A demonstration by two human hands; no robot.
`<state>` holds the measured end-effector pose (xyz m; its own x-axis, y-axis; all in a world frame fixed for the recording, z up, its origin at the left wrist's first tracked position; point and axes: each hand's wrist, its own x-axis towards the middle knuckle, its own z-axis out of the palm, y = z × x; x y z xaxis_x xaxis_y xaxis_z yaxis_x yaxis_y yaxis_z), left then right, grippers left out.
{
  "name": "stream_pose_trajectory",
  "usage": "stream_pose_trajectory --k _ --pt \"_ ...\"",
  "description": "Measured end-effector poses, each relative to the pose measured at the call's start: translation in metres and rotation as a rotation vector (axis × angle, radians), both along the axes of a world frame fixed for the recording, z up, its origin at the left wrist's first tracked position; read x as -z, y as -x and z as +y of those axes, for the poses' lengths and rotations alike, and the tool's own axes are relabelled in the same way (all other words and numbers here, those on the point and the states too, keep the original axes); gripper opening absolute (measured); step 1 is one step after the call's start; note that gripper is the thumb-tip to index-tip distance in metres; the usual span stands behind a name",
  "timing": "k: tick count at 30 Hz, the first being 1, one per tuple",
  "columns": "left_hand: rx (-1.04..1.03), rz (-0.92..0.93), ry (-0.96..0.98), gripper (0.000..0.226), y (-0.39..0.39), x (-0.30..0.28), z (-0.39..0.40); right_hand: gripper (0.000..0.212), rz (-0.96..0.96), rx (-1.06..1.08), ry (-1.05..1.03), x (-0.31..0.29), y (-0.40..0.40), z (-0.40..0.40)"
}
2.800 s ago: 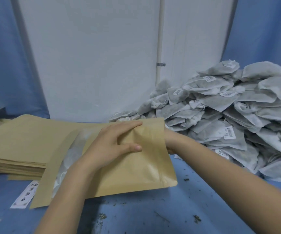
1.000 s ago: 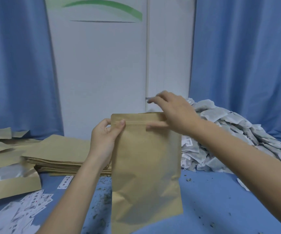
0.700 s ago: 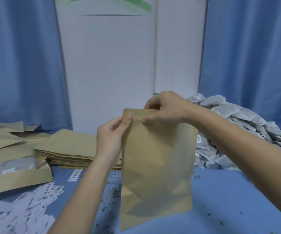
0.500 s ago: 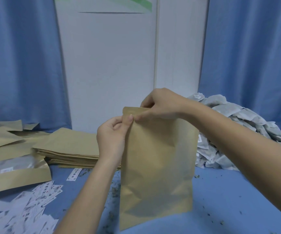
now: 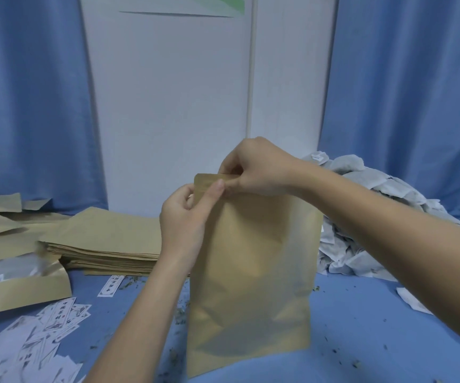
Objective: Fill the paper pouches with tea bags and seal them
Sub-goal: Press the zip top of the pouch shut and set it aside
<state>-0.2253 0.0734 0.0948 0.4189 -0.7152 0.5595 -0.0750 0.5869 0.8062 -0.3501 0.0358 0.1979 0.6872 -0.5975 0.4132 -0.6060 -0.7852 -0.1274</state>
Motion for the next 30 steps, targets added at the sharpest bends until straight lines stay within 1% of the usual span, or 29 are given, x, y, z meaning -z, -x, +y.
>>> stream_pose_trajectory --k 2,4,6,8,9,11,13,17,21,24,26,28,30 --pt "0.046 -0.039 -0.023 0.027 -0.002 -0.002 -0.001 0.009 0.017 -0.01 0.022 0.002 0.001 0.001" --pt "0.021 -0.037 0.007 0.028 -0.004 -0.003 -0.002 0.011 0.067 0.016 0.003 -0.002 0.008 0.0" --pt "-0.029 -0.039 0.048 0.041 -0.005 -0.001 -0.001 0.021 0.133 0.065 -0.001 -0.006 0.017 -0.002" --pt "-0.069 -0.061 0.074 0.043 -0.005 0.0 -0.001 0.032 0.14 0.064 0.003 -0.005 0.024 -0.005" --pt "-0.082 -0.071 0.081 0.042 -0.003 0.0 0.0 0.039 0.139 0.049 0.035 -0.003 0.025 -0.006" --pt "-0.135 -0.105 0.092 0.049 0.0 0.001 0.0 0.048 0.13 0.028 0.107 0.002 0.024 -0.006" --pt "-0.184 -0.123 0.114 0.055 0.003 0.001 0.002 0.046 0.102 0.011 0.111 0.002 0.026 -0.005" --pt "-0.236 -0.134 0.145 0.055 -0.002 0.001 0.004 0.042 0.112 -0.016 0.073 -0.001 0.041 -0.005" --pt "-0.228 -0.133 0.143 0.053 -0.002 -0.002 0.003 0.042 0.124 0.011 0.197 0.003 0.043 -0.007" --pt "-0.249 -0.124 0.13 0.054 -0.007 -0.002 0.003 0.042 0.183 0.017 0.193 0.005 0.049 -0.01" --pt "-0.279 -0.094 0.122 0.053 -0.016 0.001 0.004 0.031 0.208 0.039 0.173 0.005 0.06 -0.013" --pt "-0.282 -0.069 0.108 0.054 -0.023 0.005 0.006 0.022 0.171 0.056 0.173 0.008 0.07 -0.013" --pt "-0.271 -0.044 0.104 0.053 -0.025 0.005 0.008 0.026 0.102 0.028 0.149 0.013 0.074 -0.011"
